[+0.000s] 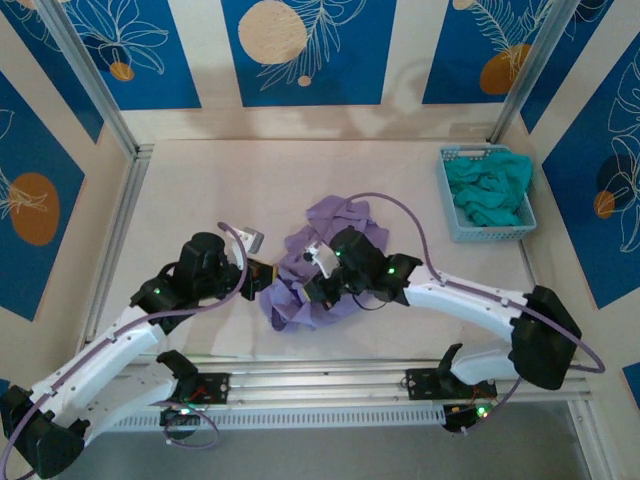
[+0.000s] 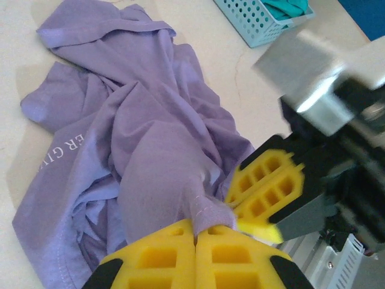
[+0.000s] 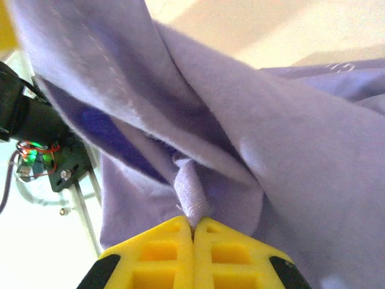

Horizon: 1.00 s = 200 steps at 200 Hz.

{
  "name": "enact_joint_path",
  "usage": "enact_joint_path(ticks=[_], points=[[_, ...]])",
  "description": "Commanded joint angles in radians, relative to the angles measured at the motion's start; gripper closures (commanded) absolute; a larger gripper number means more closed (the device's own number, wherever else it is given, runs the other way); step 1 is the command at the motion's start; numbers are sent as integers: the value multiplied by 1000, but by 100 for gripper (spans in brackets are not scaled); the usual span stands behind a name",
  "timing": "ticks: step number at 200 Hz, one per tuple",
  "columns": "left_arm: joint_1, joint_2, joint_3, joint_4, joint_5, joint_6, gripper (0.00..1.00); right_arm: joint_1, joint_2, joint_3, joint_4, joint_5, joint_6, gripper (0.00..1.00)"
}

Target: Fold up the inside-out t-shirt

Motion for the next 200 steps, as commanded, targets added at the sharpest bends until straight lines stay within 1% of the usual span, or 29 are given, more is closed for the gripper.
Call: enact_joint_path(ticks=[1,35,49,62,73,84,96,118,132,150,181,200], points=[[-3,7,8,14,-19,5,100,-49,-107,17,-54,-47,-21,99],[20,45,-30,109,35,-24,100,-184,-273,20,-48,-196,11,100],[23,66,-45,171,72,-44,100,-231,-323,31,-42,-230,18,100],[23,91,-56,247,122,-68,100,-247,-350,47,-39,-236,11,100],[22,117,-58,291,162,-79,100,-247,-353,66,-46,-229,0,100],[21,139,-57,296,165,-73,100,-247,-344,72,-41,-236,-2,100],[22,160,-58,256,115,-51,100,-245,-327,64,-13,-254,9,100],[23,179,-66,161,-40,-30,100,-227,-294,47,37,-278,20,100],[23,174,-87,143,-66,-30,100,-207,-270,37,65,-286,21,100],[24,152,-119,140,-53,-39,95,-178,-237,38,77,-268,13,100],[24,98,-173,183,41,-96,83,-145,-192,46,80,-249,10,100],[23,79,-195,219,67,-134,77,-130,-176,46,85,-238,10,100]])
